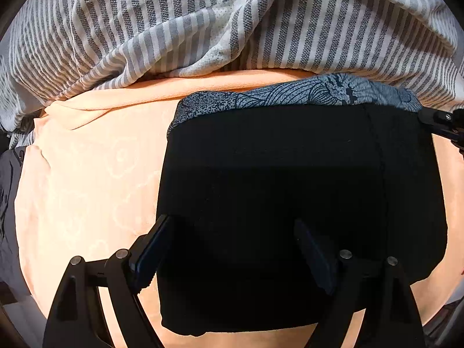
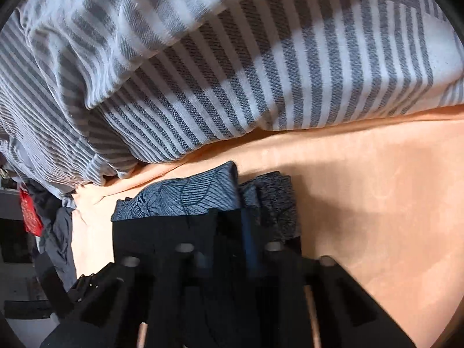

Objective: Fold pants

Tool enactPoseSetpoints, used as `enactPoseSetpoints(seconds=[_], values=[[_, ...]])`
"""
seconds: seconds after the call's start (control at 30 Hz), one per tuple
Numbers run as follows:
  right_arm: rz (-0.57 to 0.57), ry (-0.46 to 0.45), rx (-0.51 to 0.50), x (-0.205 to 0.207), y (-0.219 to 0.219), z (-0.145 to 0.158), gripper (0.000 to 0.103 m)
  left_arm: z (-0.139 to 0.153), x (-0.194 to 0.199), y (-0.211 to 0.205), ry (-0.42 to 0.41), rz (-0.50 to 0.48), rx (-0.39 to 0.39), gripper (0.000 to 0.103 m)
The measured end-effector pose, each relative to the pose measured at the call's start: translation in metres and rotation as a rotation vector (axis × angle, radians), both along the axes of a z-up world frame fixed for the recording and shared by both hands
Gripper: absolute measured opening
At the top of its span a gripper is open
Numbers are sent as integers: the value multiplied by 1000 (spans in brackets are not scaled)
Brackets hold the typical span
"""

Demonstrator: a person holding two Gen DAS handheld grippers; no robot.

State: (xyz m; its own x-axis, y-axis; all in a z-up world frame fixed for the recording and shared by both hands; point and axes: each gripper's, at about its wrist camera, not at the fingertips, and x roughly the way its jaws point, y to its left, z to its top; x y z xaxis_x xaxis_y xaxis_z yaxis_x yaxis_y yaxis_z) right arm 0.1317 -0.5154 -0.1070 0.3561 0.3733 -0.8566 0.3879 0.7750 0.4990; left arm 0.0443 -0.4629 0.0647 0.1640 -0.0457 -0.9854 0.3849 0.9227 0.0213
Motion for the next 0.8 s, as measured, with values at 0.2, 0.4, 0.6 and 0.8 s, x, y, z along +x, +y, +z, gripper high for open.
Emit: enactPoseSetpoints(seconds=[0.2,0.4,0.6,0.8], values=[[15,73,-46,-23,-10,-6,2,1,-1,-7,-7,-10,15,86],[-75,69,-8,-52,-15,8,3,1,-3,-7,-10,-24,11,86],[14,21,-9,-63,25,33,26,1,-5,-10,-5,-18,17,88],[57,86,-12,-75,55,9,37,-3,-1,-3,14,8,11,96]])
